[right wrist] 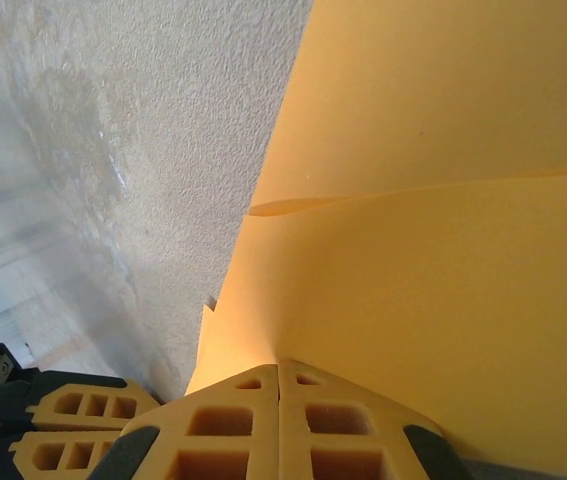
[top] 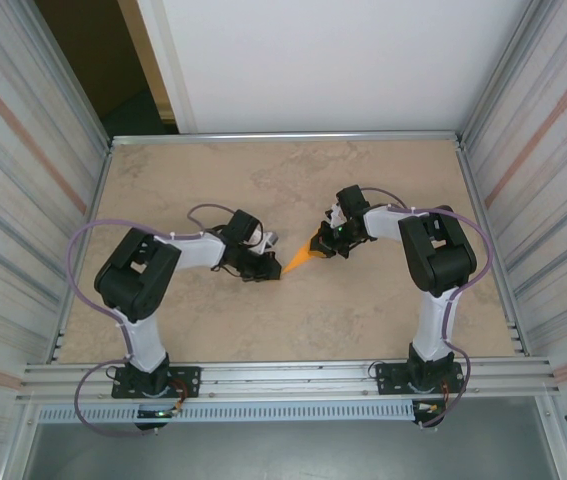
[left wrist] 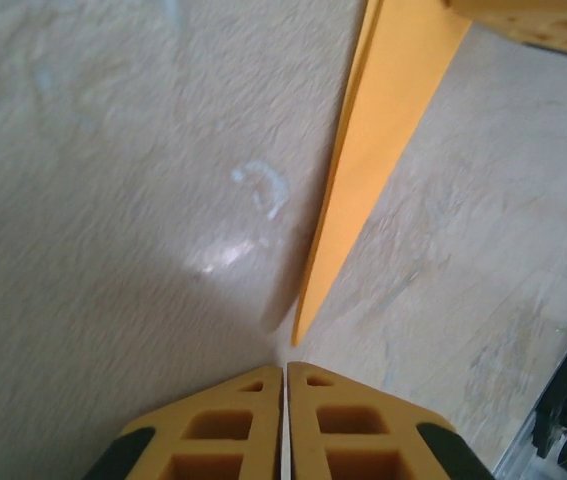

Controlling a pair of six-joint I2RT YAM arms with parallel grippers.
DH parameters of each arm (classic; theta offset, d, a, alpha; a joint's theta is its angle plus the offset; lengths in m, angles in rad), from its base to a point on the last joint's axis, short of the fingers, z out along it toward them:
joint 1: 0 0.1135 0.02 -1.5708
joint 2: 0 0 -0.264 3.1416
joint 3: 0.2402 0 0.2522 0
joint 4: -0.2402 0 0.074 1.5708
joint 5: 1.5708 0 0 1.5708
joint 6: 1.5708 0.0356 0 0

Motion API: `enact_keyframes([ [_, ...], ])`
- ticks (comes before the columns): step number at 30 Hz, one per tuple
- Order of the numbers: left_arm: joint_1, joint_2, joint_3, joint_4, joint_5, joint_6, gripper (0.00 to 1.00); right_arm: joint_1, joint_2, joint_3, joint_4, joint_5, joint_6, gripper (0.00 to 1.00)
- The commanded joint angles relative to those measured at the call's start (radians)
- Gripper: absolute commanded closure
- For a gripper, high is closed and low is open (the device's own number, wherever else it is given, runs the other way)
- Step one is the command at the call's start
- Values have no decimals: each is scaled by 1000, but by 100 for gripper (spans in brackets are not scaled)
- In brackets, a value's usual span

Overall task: Fold a paper plane with a square sheet of paper (pick it up from the middle)
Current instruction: Fold the wing for the fifth time at the center of the table, then turn over the paper plane at the center of the table.

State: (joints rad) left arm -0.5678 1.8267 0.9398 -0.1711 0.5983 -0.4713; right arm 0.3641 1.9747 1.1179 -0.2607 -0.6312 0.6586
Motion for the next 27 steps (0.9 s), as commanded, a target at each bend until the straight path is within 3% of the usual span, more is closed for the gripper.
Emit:
enact_keyframes([
  [1, 20, -85, 48, -79, -33, 28, 88, -21, 27, -12, -108, 148, -45, 97],
  [5, 53, -149, 90, -63, -55, 14, 84, -7, -66, 51, -113, 61, -69, 88],
  [8, 89, -205, 94, -63, -106, 7, 76, -1, -152, 74, -128, 68, -66, 73],
  [11, 138, -265, 87, -75, -165, -7, 64, 1, -225, 62, -149, 144, -48, 57],
  [14, 185, -335, 72, -105, -241, -12, 43, 14, -274, 54, -219, 313, -21, 45],
  [20, 251, -489, 28, -149, -362, 20, 12, 81, -288, 70, -302, 503, 121, 35],
  [23, 289, -557, 2, -168, -384, 27, 5, 136, -245, 119, -346, 576, 208, 33],
  [27, 337, -640, -61, -144, -374, 26, 1, 187, -171, 192, -396, 656, 325, 33],
])
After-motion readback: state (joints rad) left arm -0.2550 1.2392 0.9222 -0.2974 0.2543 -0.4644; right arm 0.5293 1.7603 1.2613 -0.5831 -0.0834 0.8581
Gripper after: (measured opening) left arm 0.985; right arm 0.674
